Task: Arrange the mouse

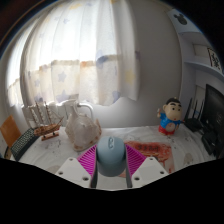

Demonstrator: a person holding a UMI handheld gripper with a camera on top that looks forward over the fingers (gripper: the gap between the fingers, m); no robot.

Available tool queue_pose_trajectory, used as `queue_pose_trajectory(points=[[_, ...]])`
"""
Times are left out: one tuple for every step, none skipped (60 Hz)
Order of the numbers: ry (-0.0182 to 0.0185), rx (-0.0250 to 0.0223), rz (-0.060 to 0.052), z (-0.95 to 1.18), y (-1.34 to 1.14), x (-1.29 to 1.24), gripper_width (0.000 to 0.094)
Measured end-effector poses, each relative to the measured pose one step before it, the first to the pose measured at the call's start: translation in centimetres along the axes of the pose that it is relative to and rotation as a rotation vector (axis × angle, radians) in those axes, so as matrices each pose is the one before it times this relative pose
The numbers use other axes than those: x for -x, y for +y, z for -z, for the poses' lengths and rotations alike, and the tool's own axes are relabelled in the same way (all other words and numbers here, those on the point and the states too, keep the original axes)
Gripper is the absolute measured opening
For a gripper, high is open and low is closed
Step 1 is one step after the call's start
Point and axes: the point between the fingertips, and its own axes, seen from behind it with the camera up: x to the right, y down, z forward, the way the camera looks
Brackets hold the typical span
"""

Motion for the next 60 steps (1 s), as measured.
queue_pose_trajectory(points=[[0.01143, -0.00134, 0.0057, -0.422, -0.322, -1.337, 0.0396], [0.01331, 0.00012, 0.0050, -0.544, -0.105, -1.308, 0.0396], [0.01119, 0.00342, 0.0006, -0.567, -0.064, -1.233, 0.0395], [0.00845, 0.00253, -0.0048, -0.622, 0.092, -1.110, 0.0395], [0.00360, 0.00349, -0.0077, -0.674, 0.170, -0.993, 0.0394], [-0.00211, 0.00485, -0.0081, -0.731, 0.286, -0.863, 0.0395], [-0.00465, 0.00714, -0.0074, -0.724, 0.373, -0.797, 0.0395], [-0.00360, 0.00750, -0.0078, -0.752, 0.432, -0.776, 0.0396], [0.00166, 0.00645, -0.0073, -0.743, 0.441, -0.900, 0.0396], [0.00813, 0.00562, -0.0027, -0.745, 0.461, -0.976, 0.0399], [0.01196, 0.00576, 0.0053, -0.723, 0.470, -0.950, 0.0401], [0.01586, 0.00189, 0.0151, -0.746, 0.716, -0.873, 0.0400], [0.00949, 0.01246, 0.0157, -0.713, 0.458, -0.826, 0.0402], [0.00913, 0.00951, 0.0137, -0.687, 0.583, -0.643, 0.0401], [0.00442, 0.00818, 0.0072, -0.639, 0.548, -0.472, 0.0401], [-0.00071, 0.00913, 0.0004, -0.586, 0.560, -0.284, 0.0403], [-0.00488, 0.01043, -0.0069, -0.510, 0.557, -0.152, 0.0401], [-0.00606, 0.01056, -0.0090, -0.460, 0.512, -0.130, 0.0402], [-0.00481, 0.00940, -0.0060, -0.410, 0.431, -0.177, 0.0402], [-0.00077, 0.00744, -0.0021, -0.391, 0.368, -0.230, 0.0402], [0.00191, 0.00639, 0.0015, -0.343, 0.352, -0.227, 0.0410], [0.00522, 0.00519, 0.0068, -0.310, 0.365, -0.242, 0.0420], [0.00603, 0.00632, 0.0078, -0.278, 0.423, -0.260, 0.0422], [0.00678, 0.00561, 0.0119, -0.259, 0.287, -0.262, 0.0430], [0.00617, 0.00391, 0.0125, -0.245, 0.249, -0.248, 0.0435], [0.00431, 0.00258, 0.0109, -0.223, 0.229, -0.178, 0.0443], [0.00228, 0.00255, 0.0072, -0.205, 0.235, -0.116, 0.0448], [0.00060, 0.00502, 0.0024, -0.175, 0.291, -0.022, 0.0461], [-0.00218, 0.00532, 0.0000, -0.178, 0.298, 0.010, 0.0472], [-0.00333, 0.00708, 0.0000, -0.195, 0.303, -0.019, 0.0484], [-0.00575, 0.00913, -0.0023, -0.170, 0.327, 0.052, 0.0495], [-0.00614, 0.00905, -0.0040, -0.095, 0.273, 0.051, 0.0516], [-0.00592, -0.00366, -0.0072, -0.029, -0.084, 0.040, 0.0530], [-0.00179, -0.00557, -0.0056, -0.009, -0.118, -0.089, 0.0548], [0.00078, 0.00248, -0.0012, 0.001, 0.057, -0.158, 0.0591], [0.00673, 0.00810, 0.0008, 0.042, 0.130, -0.176, 0.0648], [0.00739, 0.00573, -0.0008, 0.088, -0.005, -0.331, 0.0711], [0.00611, 0.00470, -0.0032, 0.139, -0.046, -0.259, 0.0776], [0.00234, 0.00544, -0.0050, 0.274, -0.074, -0.053, 0.0834], [0.00002, 0.00315, -0.0058, 0.263, -0.155, -0.097, 0.0868], [-0.00244, 0.00155, -0.0057, 0.318, -0.154, 0.025, 0.0859], [-0.00534, 0.00213, -0.0062, 0.418, -0.208, 0.071, 0.0847], [-0.00285, 0.00313, -0.0065, 0.522, -0.223, 0.014, 0.0842], [-0.00533, 0.00306, -0.0058, 0.653, -0.252, 0.091, 0.0847], [-0.00785, 0.00061, -0.0058, 0.740, -0.316, 0.181, 0.0850], [-0.00844, -0.00058, -0.0041, 0.858, -0.355, 0.205, 0.0851], [-0.00523, 0.00000, -0.0026, 0.921, -0.329, 0.159, 0.0853], [-0.00065, 0.00200, -0.0015, 0.962, -0.290, 0.073, 0.0850], [0.00377, 0.00311, -0.0002, 0.896, -0.285, 0.001, 0.0850], [0.00170, 0.00324, 0.0017, 1.138, -0.223, 0.069, 0.0849], [-0.00060, 0.00300, 0.0029, 1.194, -0.231, 0.143, 0.0849], [-0.00226, 0.00415, 0.0039, 1.245, -0.193, 0.166, 0.0851], [-0.00059, 0.00410, 0.0039, 1.181, -0.188, 0.196, 0.0850], [-0.00122, 0.00396, 0.0029, 1.267, -0.127, 0.121, 0.0847], [-0.00004, 0.00391, 0.0018, 1.274, -0.088, 0.108, 0.0844], [0.00156, 0.00471, 0.0006, 1.282, -0.016, 0.059, 0.0845], [0.00344, 0.00580, -0.0014, 1.263, 0.038, 0.024, 0.0846], [0.00368, 0.00554, -0.0015, 1.245, 0.072, -0.028, 0.0852], [0.00221, 0.00458, -0.0032, 1.203, 0.088, 0.018, 0.0854], [0.00018, 0.00110, -0.0039, 1.159, 0.172, 0.002, 0.0853]])
